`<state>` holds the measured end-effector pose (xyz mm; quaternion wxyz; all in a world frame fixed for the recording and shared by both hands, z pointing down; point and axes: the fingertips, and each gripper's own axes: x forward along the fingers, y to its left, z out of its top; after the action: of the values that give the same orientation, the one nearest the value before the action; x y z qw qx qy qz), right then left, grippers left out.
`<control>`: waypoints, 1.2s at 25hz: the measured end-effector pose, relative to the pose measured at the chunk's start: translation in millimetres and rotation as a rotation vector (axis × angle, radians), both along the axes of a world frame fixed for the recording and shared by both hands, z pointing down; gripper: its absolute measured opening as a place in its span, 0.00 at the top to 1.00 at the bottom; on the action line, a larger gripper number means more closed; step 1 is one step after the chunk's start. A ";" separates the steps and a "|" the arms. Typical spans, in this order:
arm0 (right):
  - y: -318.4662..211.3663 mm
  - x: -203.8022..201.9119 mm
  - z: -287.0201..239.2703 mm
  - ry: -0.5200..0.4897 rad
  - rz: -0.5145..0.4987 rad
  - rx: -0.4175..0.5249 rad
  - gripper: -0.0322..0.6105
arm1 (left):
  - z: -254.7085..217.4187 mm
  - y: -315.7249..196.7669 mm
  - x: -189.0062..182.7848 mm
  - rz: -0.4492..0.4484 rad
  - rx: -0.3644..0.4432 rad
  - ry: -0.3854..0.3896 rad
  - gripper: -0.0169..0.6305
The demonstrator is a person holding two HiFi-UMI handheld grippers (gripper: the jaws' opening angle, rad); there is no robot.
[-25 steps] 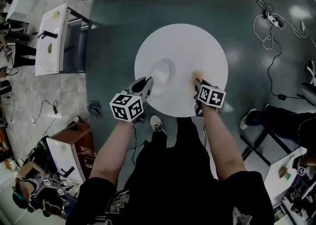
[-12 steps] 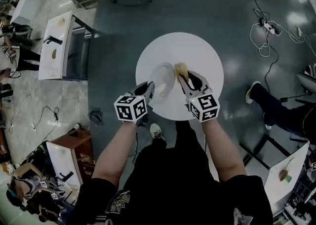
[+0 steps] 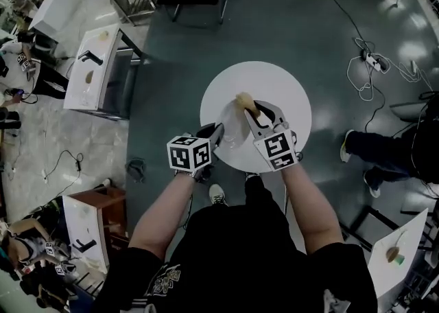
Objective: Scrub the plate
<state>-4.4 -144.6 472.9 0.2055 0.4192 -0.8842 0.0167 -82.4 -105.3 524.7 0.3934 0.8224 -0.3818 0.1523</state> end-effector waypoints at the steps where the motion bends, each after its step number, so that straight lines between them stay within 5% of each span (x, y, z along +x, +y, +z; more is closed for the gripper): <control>1: 3.1 -3.7 -1.7 0.019 -0.010 0.010 0.79 | -4.0 1.8 -1.5 0.001 0.007 0.003 0.94; 8: 49.7 -30.4 3.0 0.100 -0.079 0.015 0.79 | -21.5 15.3 -7.8 -0.009 0.049 0.038 0.94; 20: 109.4 -52.4 10.4 0.002 -0.045 -0.078 0.79 | -38.2 19.6 -14.3 -0.052 0.086 0.078 0.94; 30: 153.3 -78.0 9.9 0.044 -0.157 -0.066 0.79 | -53.8 22.2 -21.9 -0.065 0.117 0.099 0.94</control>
<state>-82.3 8.7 482.8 0.2391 0.3420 -0.9086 0.0204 -104.4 -83.1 470.9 0.3677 0.8377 -0.3965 0.0762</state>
